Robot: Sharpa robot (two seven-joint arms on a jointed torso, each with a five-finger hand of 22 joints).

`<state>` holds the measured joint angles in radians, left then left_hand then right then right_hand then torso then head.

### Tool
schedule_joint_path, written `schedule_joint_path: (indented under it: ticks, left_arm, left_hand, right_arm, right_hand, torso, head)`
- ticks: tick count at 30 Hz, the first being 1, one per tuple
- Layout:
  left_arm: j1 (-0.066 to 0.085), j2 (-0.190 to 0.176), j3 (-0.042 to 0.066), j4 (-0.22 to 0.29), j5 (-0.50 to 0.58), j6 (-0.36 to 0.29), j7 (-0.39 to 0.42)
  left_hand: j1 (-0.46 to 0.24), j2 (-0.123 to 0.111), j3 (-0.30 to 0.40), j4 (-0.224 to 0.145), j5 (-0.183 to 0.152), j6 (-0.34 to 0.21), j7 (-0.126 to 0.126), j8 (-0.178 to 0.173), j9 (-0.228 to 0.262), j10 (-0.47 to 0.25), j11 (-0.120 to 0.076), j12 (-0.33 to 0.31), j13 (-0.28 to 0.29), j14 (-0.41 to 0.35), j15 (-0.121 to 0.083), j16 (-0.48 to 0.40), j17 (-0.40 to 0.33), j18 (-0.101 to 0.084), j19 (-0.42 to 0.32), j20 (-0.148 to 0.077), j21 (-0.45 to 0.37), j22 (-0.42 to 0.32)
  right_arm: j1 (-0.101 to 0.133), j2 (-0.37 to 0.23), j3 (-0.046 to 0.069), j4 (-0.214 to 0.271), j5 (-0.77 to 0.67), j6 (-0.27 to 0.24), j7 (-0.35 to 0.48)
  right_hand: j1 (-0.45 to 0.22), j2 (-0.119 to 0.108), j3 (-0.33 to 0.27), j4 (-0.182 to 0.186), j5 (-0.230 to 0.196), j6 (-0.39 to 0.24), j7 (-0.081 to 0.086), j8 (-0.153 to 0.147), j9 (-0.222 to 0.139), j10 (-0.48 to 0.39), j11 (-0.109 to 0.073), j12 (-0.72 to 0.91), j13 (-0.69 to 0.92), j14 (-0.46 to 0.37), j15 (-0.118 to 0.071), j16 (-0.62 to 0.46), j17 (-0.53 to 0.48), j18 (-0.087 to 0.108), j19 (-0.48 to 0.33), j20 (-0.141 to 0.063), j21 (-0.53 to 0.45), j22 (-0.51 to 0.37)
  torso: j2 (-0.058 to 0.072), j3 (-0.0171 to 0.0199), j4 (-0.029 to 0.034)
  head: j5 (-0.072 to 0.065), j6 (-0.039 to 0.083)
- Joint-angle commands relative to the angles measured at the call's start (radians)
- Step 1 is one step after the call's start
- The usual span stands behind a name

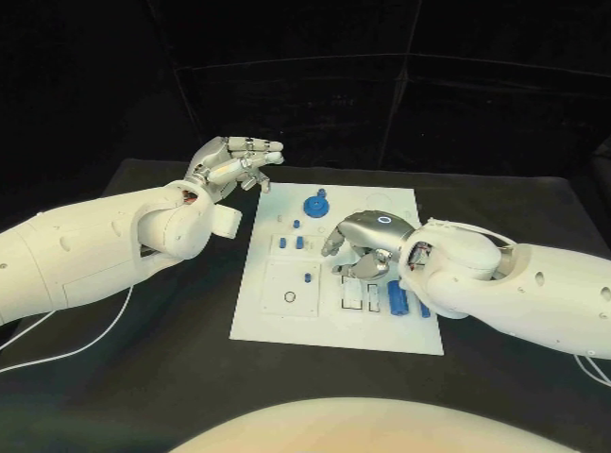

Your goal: Assemble the parts on the task board

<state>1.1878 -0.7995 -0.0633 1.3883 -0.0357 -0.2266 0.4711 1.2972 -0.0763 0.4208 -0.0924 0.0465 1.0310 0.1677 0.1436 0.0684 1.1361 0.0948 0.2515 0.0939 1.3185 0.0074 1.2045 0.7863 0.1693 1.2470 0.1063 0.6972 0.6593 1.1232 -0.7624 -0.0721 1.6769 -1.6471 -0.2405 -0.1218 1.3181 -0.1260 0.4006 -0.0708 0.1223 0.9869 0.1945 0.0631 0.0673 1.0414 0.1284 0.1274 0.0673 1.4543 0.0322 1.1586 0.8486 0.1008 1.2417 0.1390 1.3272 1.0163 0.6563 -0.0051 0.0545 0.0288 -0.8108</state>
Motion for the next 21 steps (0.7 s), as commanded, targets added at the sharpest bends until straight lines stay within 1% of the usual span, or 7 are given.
schedule_joint_path:
  ticks: [1, 3, 8, 12, 14, 18, 21]
  left_arm:
    - [0.001, -0.001, 0.001, 0.001, 0.003, 0.014, 0.002]
    - [0.001, -0.001, 0.001, 0.002, 0.003, 0.014, 0.002]
    - [0.001, -0.002, 0.0, 0.004, 0.003, 0.015, 0.003]
    - [0.001, -0.003, 0.0, 0.004, 0.003, 0.017, 0.002]
    - [0.001, -0.002, 0.0, 0.004, 0.003, 0.018, 0.001]
    - [0.001, -0.002, -0.001, 0.004, 0.003, 0.02, 0.001]
    - [0.001, -0.003, -0.001, 0.004, 0.003, 0.02, 0.001]
  left_hand:
    - [-0.002, 0.0, -0.004, -0.001, 0.004, -0.007, 0.004, 0.003, -0.001, -0.008, -0.001, 0.004, 0.001, -0.004, 0.001, -0.004, -0.001, 0.013, -0.006, 0.0, -0.006, -0.001]
    - [-0.002, 0.0, -0.004, -0.001, 0.004, -0.007, 0.004, 0.003, -0.001, -0.008, -0.001, 0.004, 0.001, -0.004, 0.001, -0.004, -0.001, 0.013, -0.006, 0.0, -0.006, -0.001]
    - [-0.002, 0.0, -0.004, -0.001, 0.004, -0.007, 0.004, 0.003, -0.001, -0.008, -0.001, 0.004, 0.001, -0.004, 0.001, -0.004, -0.001, 0.013, -0.006, 0.0, -0.006, -0.001]
    - [-0.002, 0.0, -0.004, -0.001, 0.004, -0.007, 0.004, 0.003, -0.001, -0.008, -0.001, 0.004, 0.001, -0.004, 0.001, -0.004, -0.001, 0.013, -0.006, 0.0, -0.006, -0.001]
    - [-0.002, 0.0, -0.004, -0.001, 0.004, -0.007, 0.004, 0.003, -0.001, -0.008, -0.001, 0.004, 0.001, -0.004, 0.001, -0.004, -0.001, 0.013, -0.006, 0.0, -0.006, -0.001]
    - [-0.002, 0.0, -0.004, -0.001, 0.004, -0.007, 0.004, 0.003, -0.001, -0.008, -0.001, 0.004, 0.001, -0.004, 0.001, -0.004, -0.001, 0.013, -0.006, 0.0, -0.006, -0.001]
    - [-0.001, 0.0, -0.005, -0.001, 0.004, -0.007, 0.004, 0.003, -0.001, -0.01, -0.001, 0.005, 0.001, -0.005, 0.001, -0.004, -0.002, 0.013, -0.006, 0.0, -0.007, -0.002]
  right_arm:
    - [0.03, -0.04, 0.003, 0.01, 0.044, 0.011, -0.047]
    - [0.041, -0.064, 0.003, 0.005, 0.048, 0.024, -0.064]
    - [0.055, -0.096, 0.003, -0.017, 0.043, 0.044, -0.086]
    - [0.06, -0.102, 0.003, -0.038, 0.035, 0.053, -0.09]
    - [0.061, -0.1, 0.003, -0.047, 0.032, 0.062, -0.089]
    - [0.061, -0.093, 0.003, -0.06, 0.029, 0.086, -0.087]
    - [0.061, -0.085, 0.003, -0.068, 0.029, 0.107, -0.082]
  right_hand:
    - [-0.001, -0.014, -0.019, 0.001, 0.004, -0.006, -0.015, 0.002, 0.0, -0.01, -0.011, 0.005, -0.001, -0.001, -0.005, -0.002, -0.009, 0.013, -0.007, -0.004, -0.006, -0.005]
    - [-0.001, -0.018, -0.033, 0.004, 0.006, -0.013, -0.018, 0.001, -0.001, -0.019, -0.013, 0.009, -0.002, -0.003, -0.007, -0.006, -0.018, 0.014, -0.01, -0.006, -0.01, -0.011]
    - [0.009, -0.025, -0.089, 0.012, 0.01, -0.045, -0.024, 0.0, -0.002, -0.071, -0.014, 0.011, -0.003, -0.009, -0.008, -0.022, -0.049, 0.017, -0.022, -0.009, -0.024, -0.033]
    - [0.032, -0.015, -0.139, 0.022, 0.012, -0.081, -0.032, -0.001, -0.002, -0.105, -0.011, 0.021, -0.001, -0.009, -0.005, -0.027, -0.062, 0.018, -0.025, -0.008, -0.03, -0.042]
    - [0.036, -0.013, -0.145, 0.024, 0.012, -0.084, -0.034, -0.001, -0.001, -0.107, -0.011, 0.024, -0.001, -0.009, -0.005, -0.027, -0.063, 0.018, -0.024, -0.008, -0.031, -0.042]
    - [0.044, -0.006, -0.157, 0.027, 0.013, -0.085, -0.036, 0.001, 0.0, -0.104, -0.012, 0.035, 0.0, -0.008, -0.006, -0.026, -0.065, 0.018, -0.023, -0.008, -0.031, -0.043]
    - [0.053, 0.003, -0.166, 0.029, 0.018, -0.081, -0.035, 0.003, 0.001, -0.092, -0.016, 0.05, 0.001, -0.007, -0.008, -0.026, -0.067, 0.018, -0.022, -0.01, -0.032, -0.043]
  torso:
    - [0.0, -0.0013, -0.0006]
    - [0.0, -0.0014, 0.0009]
    - [0.001, -0.0006, 0.0015]
    - [0.003, 0.0, 0.001]
    - [0.003, 0.0003, 0.0022]
    - [0.002, -0.001, 0.0044]
    - [0.002, -0.0003, 0.0026]
  head:
    - [-0.014, 0.008]
    - [-0.019, 0.011]
    - [-0.025, 0.017]
    - [-0.027, 0.02]
    - [-0.028, 0.019]
    - [-0.031, 0.019]
    - [-0.029, 0.017]
